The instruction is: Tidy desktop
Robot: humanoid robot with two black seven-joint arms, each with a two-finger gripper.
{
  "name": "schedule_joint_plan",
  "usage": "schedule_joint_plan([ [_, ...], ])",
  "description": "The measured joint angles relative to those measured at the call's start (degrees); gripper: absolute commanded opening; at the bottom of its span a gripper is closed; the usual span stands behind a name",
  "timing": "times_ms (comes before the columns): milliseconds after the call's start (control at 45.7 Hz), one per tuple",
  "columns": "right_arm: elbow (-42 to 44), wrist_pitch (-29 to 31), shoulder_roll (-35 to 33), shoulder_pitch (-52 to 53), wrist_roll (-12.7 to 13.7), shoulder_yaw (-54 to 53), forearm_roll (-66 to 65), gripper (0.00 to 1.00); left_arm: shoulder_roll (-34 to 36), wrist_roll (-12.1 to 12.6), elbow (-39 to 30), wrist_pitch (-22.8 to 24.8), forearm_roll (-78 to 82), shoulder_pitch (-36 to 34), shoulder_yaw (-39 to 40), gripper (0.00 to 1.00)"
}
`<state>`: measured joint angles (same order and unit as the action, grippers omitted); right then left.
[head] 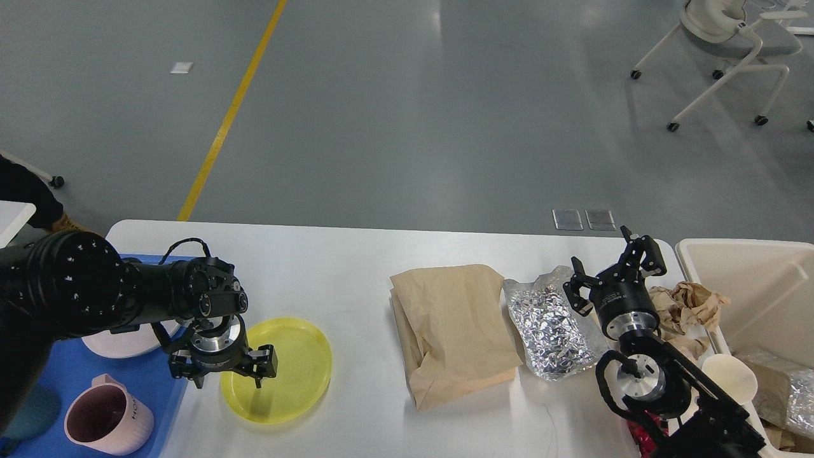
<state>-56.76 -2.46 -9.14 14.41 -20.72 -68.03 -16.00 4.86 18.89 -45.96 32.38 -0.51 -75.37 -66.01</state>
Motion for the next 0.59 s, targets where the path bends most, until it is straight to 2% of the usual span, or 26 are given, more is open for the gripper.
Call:
schedule_joint_plan([
  [66, 0.0, 0.0, 0.0, 0.0, 0.0, 0.0, 0.0, 1.0, 0.0, 0.0, 0.0, -1.3, 0.0, 0.4, -0.1, 0.84],
  [263, 0.0, 0.0, 0.0, 0.0, 0.0, 0.0, 0.0, 1.0, 0.0, 0.0, 0.0, -3.2, -0.1, 1.2, -0.2, 0.83],
  [591, 0.0, 0.0, 0.0, 0.0, 0.0, 0.0, 0.0, 1.0, 0.1, -0.1, 0.0, -3.1, -0.1, 2.1, 0.3, 0.46],
])
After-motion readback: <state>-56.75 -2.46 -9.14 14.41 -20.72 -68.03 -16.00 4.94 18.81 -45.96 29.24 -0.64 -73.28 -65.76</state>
